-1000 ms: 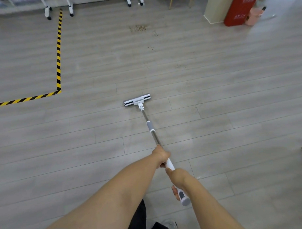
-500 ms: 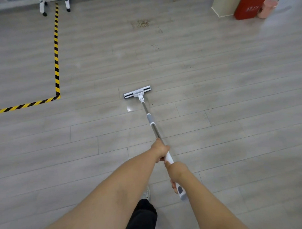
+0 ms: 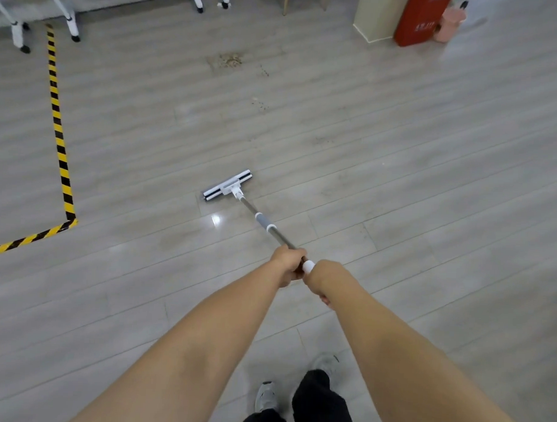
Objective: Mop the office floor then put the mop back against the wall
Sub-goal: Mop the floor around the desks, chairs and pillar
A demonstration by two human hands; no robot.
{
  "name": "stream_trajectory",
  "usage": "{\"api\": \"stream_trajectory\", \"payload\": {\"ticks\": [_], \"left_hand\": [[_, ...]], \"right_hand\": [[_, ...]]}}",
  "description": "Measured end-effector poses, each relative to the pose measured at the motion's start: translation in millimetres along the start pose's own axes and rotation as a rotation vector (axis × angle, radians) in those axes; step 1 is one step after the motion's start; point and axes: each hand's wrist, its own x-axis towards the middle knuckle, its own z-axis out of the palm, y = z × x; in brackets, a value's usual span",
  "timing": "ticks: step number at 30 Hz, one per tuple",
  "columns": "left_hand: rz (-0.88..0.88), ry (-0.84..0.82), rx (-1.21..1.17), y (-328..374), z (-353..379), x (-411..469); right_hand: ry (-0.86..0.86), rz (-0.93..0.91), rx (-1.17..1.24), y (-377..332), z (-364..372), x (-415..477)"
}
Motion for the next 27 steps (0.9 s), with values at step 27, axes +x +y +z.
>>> {"api": "stream_trajectory", "payload": {"ticks": [27], "left_hand": [[-0.217, 0.047, -0.413, 307, 53, 146]], "right_hand": [[0.096, -0.14, -0.621, -118, -342, 79]]}}
